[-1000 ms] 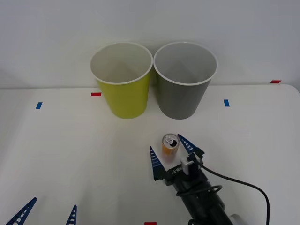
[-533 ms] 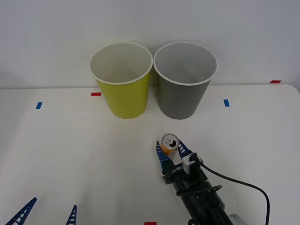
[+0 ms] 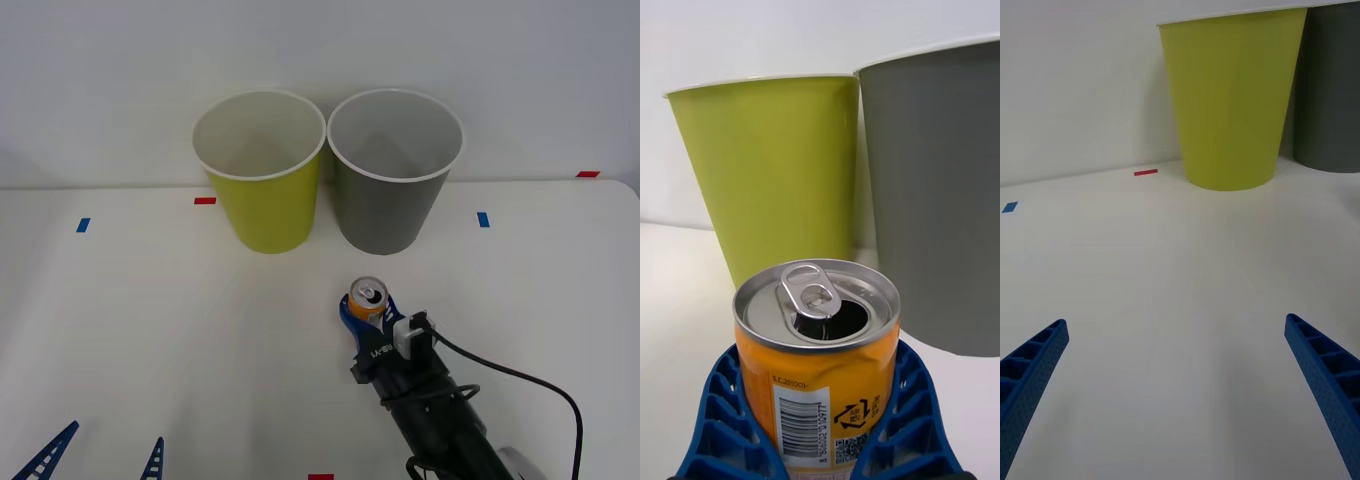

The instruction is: Put cans in the gray bin and PET bottles in the light green bin.

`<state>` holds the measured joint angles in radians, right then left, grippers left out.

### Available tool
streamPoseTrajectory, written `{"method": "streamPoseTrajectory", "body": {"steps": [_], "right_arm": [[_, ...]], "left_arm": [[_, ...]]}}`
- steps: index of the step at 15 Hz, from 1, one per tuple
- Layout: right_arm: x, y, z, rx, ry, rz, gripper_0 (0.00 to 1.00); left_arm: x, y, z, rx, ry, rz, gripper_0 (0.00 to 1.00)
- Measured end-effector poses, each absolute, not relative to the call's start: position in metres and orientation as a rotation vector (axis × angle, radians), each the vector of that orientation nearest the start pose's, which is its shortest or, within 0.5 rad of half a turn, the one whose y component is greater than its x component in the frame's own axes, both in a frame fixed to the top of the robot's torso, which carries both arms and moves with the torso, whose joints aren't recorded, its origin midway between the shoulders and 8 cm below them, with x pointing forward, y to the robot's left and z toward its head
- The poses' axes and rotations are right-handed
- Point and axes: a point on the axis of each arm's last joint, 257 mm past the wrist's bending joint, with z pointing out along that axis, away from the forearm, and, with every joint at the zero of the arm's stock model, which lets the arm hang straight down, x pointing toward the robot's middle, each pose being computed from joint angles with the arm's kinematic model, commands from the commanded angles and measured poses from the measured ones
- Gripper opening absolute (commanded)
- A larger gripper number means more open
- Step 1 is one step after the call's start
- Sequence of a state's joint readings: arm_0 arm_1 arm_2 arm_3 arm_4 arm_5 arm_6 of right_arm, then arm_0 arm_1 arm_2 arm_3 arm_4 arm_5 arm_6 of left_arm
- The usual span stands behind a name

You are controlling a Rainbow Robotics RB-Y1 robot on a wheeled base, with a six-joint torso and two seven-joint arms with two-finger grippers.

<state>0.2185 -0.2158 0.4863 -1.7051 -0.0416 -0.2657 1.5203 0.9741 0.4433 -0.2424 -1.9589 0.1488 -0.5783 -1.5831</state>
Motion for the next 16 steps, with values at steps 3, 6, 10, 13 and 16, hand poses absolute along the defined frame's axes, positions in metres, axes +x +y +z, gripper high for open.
{"method": "streamPoseTrajectory", "body": {"steps": [3, 6, 10, 13, 16], "right_arm": [[0.427, -0.061, -0.201, -0.359, 1.501, 0.336, 0.07], [0.426, -0.075, -0.179, -0.371, 1.57, 0.306, 0.06], [0.418, -0.09, -0.152, -0.389, 1.7, 0.246, 0.06], [0.414, -0.096, -0.11, -0.356, 1.725, 0.25, 0.04], [0.424, -0.097, -0.078, -0.356, 1.689, 0.233, 0.04]], "left_arm": [[0.231, 0.263, -0.276, 0.17, 1.627, -0.025, 1.0], [0.231, 0.263, -0.276, 0.17, 1.627, -0.025, 1.0], [0.231, 0.263, -0.276, 0.17, 1.627, -0.025, 1.0], [0.231, 0.263, -0.276, 0.17, 1.627, -0.025, 1.0], [0.231, 0.263, -0.276, 0.17, 1.627, -0.025, 1.0]]}}
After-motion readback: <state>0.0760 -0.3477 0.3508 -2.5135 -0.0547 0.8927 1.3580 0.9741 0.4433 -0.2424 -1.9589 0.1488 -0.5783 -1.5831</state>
